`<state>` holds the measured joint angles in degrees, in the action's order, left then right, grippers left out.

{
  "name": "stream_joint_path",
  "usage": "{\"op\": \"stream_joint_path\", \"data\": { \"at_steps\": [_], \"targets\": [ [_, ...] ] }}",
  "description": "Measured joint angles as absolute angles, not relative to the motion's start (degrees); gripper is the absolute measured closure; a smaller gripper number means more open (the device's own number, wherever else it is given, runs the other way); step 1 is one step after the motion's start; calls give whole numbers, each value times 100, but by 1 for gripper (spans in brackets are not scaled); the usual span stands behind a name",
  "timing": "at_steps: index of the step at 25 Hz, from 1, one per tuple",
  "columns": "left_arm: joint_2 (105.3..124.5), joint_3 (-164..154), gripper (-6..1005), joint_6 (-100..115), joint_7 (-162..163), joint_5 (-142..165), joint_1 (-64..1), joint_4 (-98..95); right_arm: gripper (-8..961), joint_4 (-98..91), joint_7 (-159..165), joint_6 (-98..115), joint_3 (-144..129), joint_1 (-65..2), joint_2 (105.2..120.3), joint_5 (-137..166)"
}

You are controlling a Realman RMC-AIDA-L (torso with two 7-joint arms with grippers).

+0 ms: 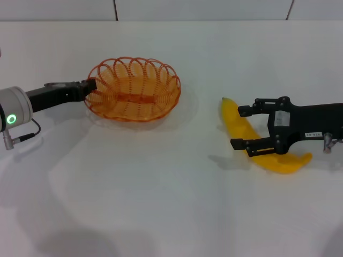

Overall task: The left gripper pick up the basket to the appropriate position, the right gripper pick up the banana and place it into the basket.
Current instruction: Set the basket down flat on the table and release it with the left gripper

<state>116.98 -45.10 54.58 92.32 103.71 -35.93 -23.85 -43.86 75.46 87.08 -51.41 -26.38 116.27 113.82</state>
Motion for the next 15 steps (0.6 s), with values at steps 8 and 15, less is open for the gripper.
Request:
{"op": "stream_joint_path", "data": {
  "at_steps": [8, 15],
  "targets": [
    [11693, -4516, 939, 5458, 9230, 10370, -3589, -2382, 102, -4386, 7550, 8701, -5141, -2637, 11627, 11382],
    [11689, -4514, 927, 5458, 9173, 10370, -3577, -2382, 103, -4386, 7550, 8708, -5141, -2636, 11630, 11382]
  ]
}}
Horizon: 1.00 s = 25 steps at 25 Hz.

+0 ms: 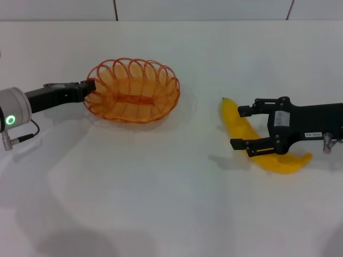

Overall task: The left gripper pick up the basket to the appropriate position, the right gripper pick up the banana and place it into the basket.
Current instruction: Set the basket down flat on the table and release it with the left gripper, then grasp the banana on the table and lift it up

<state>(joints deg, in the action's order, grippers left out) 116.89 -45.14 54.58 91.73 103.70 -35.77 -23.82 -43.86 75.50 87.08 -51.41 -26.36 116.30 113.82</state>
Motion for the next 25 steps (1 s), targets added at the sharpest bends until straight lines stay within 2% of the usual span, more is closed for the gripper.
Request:
{"op": "stream_joint_path", "data": {
  "at_steps": [13, 25],
  "targets": [
    [11691, -4514, 906, 5467, 9022, 10371, -3577, -2382, 102, -4386, 7554, 8710, -5141, -2636, 11639, 11382],
    [11687, -4536, 703, 5753, 8434, 10225, -3507, -2426, 103, -4386, 7593, 8710, -5141, -2620, 11636, 11382]
  ]
}}
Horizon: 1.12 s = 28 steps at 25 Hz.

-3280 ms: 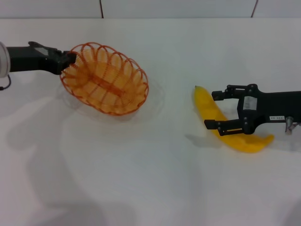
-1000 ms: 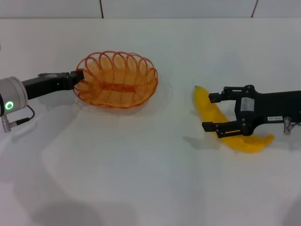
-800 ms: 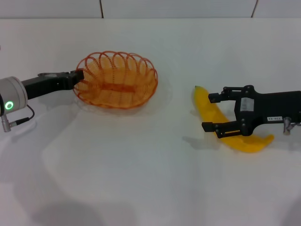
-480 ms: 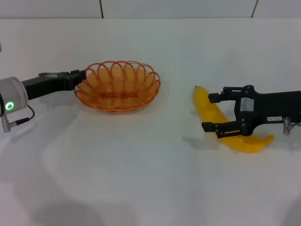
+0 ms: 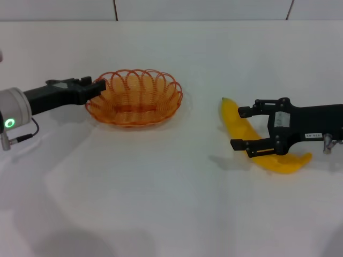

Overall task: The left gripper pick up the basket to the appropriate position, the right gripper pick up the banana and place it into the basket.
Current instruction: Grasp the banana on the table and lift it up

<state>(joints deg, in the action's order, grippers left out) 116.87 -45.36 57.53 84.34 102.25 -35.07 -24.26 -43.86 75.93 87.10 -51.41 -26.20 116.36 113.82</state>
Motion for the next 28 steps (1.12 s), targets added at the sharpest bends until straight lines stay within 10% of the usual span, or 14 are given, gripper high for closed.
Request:
{"op": "stream_joint_path", "data": {
  "at_steps": [10, 28],
  "targets": [
    [11680, -4532, 397, 6335, 7070, 9564, -3074, -2795, 103, -4385, 7594, 8710, -5141, -2609, 11636, 11382],
    [11639, -4486, 404, 7355, 5633, 9577, -2333, -2804, 96, -4449, 7526, 8656, -5142, -2671, 11654, 11343]
  ]
}}
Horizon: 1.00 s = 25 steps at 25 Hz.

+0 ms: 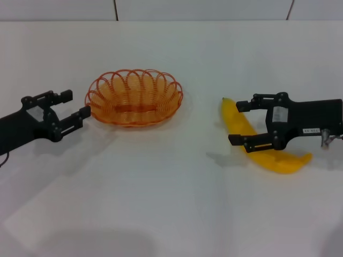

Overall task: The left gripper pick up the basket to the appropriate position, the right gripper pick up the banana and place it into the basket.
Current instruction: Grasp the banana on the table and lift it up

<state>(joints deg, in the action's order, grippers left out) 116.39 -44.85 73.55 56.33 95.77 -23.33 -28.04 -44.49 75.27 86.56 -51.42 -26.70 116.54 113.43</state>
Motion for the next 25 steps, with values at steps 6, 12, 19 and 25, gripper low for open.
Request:
{"op": "stream_joint_path", "data": {
  "at_steps": [6, 12, 19, 25],
  "targets": [
    [11635, -4494, 401, 7370, 5576, 9584, -2214, -2804, 93, -5155, 8102, 8640, -5259, -2528, 11671, 11375],
    [11635, -4404, 399, 7350, 5482, 9549, -2130, -2804, 90, -6461, 9437, 8408, -6074, -2086, 11716, 11708],
    [11635, -4287, 400, 7317, 5414, 9546, -2118, -2785, 89, -7692, 11131, 8105, -7402, -1864, 11715, 12736],
    [11636, -4272, 400, 7313, 5399, 9546, -2139, -2776, 90, -7977, 11746, 8110, -7739, -1943, 11702, 13294]
  ]
}}
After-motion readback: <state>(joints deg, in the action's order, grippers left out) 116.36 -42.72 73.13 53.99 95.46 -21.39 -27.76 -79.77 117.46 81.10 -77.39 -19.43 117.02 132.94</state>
